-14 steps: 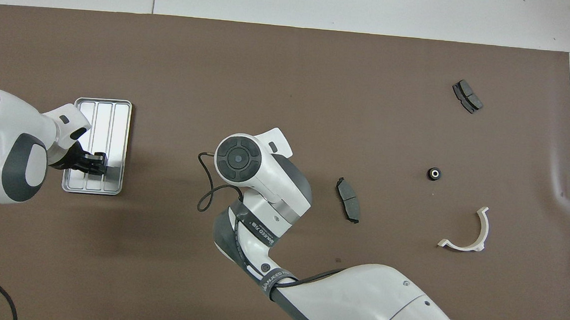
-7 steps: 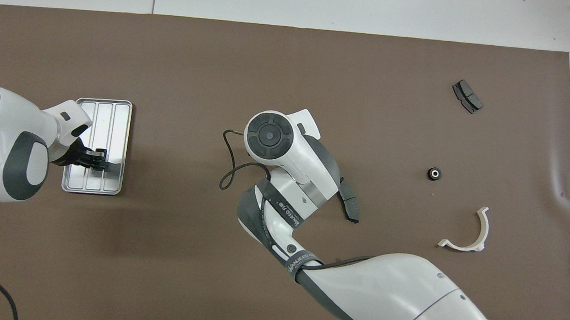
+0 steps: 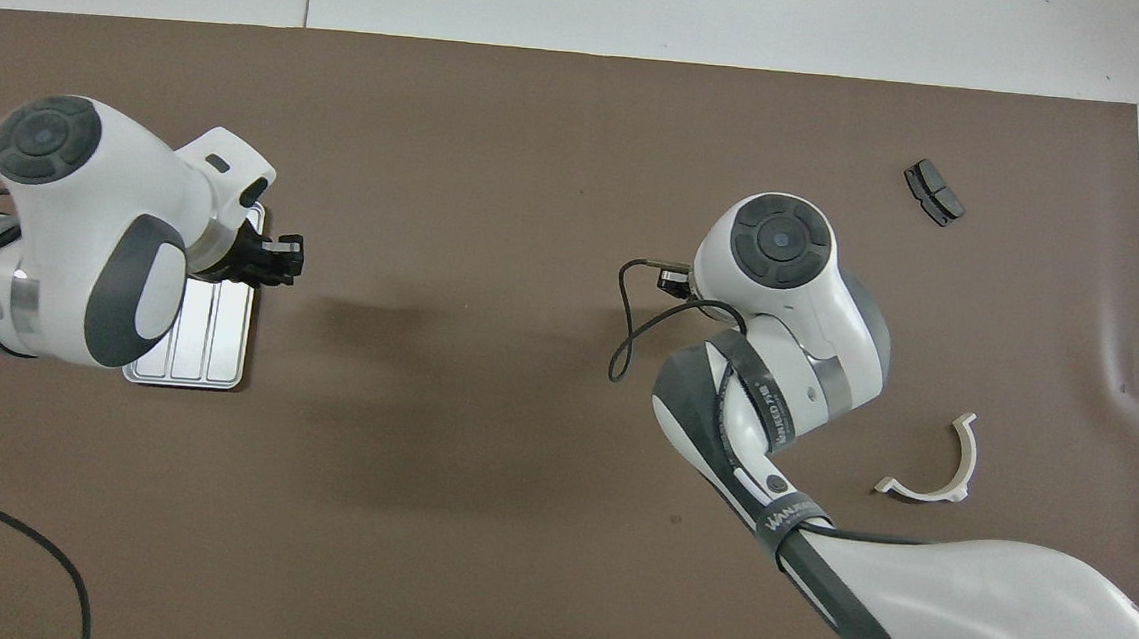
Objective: Place bearing gear from tray to pile
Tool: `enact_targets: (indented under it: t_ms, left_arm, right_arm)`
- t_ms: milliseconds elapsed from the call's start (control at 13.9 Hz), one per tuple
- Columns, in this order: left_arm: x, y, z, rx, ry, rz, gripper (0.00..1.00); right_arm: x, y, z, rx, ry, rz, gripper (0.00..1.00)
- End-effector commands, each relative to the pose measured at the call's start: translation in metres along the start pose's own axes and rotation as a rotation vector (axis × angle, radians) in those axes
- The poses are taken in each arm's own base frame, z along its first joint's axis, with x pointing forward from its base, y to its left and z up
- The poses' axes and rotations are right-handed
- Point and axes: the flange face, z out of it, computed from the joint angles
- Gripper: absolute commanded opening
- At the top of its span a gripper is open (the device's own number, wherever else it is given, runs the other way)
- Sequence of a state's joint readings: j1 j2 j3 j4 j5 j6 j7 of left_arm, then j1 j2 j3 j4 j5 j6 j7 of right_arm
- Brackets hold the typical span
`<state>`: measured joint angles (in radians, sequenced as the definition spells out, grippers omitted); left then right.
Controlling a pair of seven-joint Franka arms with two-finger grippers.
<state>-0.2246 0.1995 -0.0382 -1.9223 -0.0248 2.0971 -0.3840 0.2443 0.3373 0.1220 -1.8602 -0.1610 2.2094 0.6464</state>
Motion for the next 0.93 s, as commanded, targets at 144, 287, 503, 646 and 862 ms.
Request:
enact_targets:
  t_ms: [144,287,503,646,862]
  left_arm:
    - [-0.035,0.096,0.004,-0.013,0.022,-0.079,0.20]
    - [-0.054,0.131,0.034,-0.010,0.016,-0.067,0.20]
    - [-0.064,0.149,0.058,-0.023,0.032,-0.073,0.39]
    - [-0.061,0.149,0.055,-0.029,0.040,-0.073,0.61]
    - [-0.049,0.150,0.038,-0.039,0.060,-0.079,0.72]
  right_arm:
    - [-0.011,0.060,0.015,-0.001,-0.043,-0.061,0.00]
    - [-0.002,0.086,0.023,0.008,-0.038,-0.034,0.00]
    - [0.000,0.104,0.036,0.025,-0.036,-0.022,0.23]
    - [-0.001,0.104,0.037,0.025,-0.038,-0.018,0.80]
    - [0.001,0.098,0.033,0.029,-0.029,-0.021,0.92]
